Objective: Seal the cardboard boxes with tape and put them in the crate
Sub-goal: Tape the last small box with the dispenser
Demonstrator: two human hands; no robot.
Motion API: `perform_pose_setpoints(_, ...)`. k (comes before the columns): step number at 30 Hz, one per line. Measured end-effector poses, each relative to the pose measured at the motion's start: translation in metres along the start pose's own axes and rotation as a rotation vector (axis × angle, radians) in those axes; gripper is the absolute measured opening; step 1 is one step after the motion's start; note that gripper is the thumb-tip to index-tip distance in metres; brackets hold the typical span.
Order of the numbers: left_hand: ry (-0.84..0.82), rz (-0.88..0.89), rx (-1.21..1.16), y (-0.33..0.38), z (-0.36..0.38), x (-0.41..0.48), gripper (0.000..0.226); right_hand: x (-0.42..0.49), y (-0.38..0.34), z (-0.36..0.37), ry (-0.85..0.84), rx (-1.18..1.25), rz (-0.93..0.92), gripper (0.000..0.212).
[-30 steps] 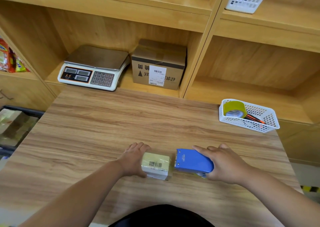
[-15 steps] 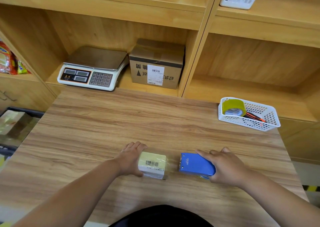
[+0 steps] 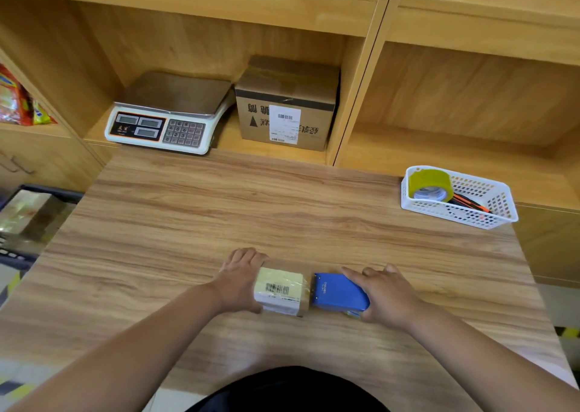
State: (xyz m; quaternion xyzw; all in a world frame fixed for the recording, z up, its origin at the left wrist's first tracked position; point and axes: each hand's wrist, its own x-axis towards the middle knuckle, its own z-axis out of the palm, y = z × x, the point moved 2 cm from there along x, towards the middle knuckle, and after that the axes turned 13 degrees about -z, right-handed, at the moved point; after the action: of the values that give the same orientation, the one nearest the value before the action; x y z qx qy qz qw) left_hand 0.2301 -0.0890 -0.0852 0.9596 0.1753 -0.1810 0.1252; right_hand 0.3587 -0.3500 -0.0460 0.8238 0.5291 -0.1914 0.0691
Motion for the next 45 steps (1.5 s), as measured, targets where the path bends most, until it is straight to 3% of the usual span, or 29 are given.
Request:
perform_pose_setpoints(10,0.093,0.240,0.247,0.076,-0.001,0.001,0.111,-0.007,-0.007,-0.003,0.032,0.015,0.021,0.080)
perform_pose_setpoints(16,0.155,0.185,0.304,0.081,-0.004,0.003,0.093,-0.017,-0.008,-0.014,0.060,0.038,0.055,0.081)
perform_pose_setpoints(21,0.225,0.139,-0.029,0.059,-0.027,-0.001,0.094,-0.024,-0.005,-0.037,0.128,0.145,0.070,0.083)
perform_pose_setpoints(26,0.124,0.102,-0.431,0.031,-0.043,-0.010,0.096,-0.020,-0.012,-0.066,0.214,0.204,0.017,0.084)
perform_pose_setpoints(31,-0.014,0.010,-0.551,0.005,-0.036,-0.015,0.100,-0.001,-0.035,-0.076,0.187,0.103,-0.055,0.086)
perform_pose_setpoints(37,-0.053,-0.012,-0.483,-0.017,-0.030,-0.019,0.097,0.019,-0.054,-0.072,0.180,0.041,-0.096,0.087)
perform_pose_setpoints(45,0.074,0.062,-0.198,0.006,-0.030,-0.010,0.107,0.025,-0.059,-0.074,0.149,0.008,-0.083,0.089)
